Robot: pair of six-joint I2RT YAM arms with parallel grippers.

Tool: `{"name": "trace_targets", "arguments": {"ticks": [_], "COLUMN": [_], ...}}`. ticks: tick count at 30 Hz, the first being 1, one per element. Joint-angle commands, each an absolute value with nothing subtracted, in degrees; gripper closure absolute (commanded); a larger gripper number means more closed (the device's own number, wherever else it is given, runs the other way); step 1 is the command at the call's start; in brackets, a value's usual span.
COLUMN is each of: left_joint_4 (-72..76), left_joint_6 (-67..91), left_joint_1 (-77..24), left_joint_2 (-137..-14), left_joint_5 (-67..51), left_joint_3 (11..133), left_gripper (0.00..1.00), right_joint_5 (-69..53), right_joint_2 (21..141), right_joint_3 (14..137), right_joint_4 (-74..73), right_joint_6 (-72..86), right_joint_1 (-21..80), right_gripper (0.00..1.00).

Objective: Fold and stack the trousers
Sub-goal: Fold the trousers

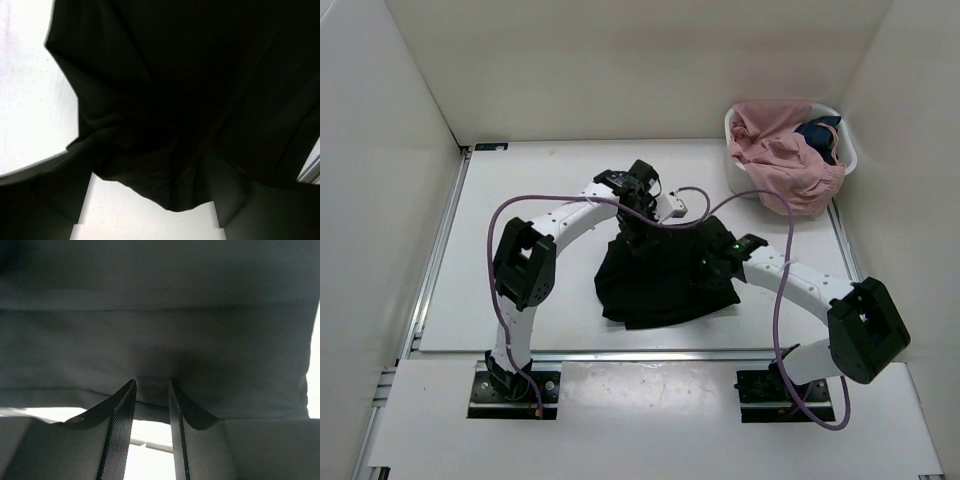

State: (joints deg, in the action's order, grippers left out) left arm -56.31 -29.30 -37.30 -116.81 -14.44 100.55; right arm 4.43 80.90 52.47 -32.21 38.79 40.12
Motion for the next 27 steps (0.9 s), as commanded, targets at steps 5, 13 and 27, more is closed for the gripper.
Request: {"name": "trace_targets", "arguments": {"ticks": [5,13,27], "left_joint_4": [-53.26,-53.26,-53.26], "left_joint_6": [-28.49,-22.25,-16.09], "left_joint_1": [-35.69,-31.64,-23.91], "left_joint_2": [-118.39,-118.92,-120.15], "left_joint_5": [-4.4,-0.98,0.62], "left_joint_3": [101.68,105.03,104.13], "left_gripper": [0.81,0.86,0.49], "right_joint_5": [3.7,0.01,-3.87], "right_joint_2": [78.49,79.1,78.58], "right_joint_3": [42.55,36.65,36.82], "right_joint_4": [-22.34,-18.2,-16.08], "right_joint_6": [47.1,47.72,45.54], "right_joint_1": [35.69,34.45,34.45], "right_gripper": [0.67,0.71,0.71]}}
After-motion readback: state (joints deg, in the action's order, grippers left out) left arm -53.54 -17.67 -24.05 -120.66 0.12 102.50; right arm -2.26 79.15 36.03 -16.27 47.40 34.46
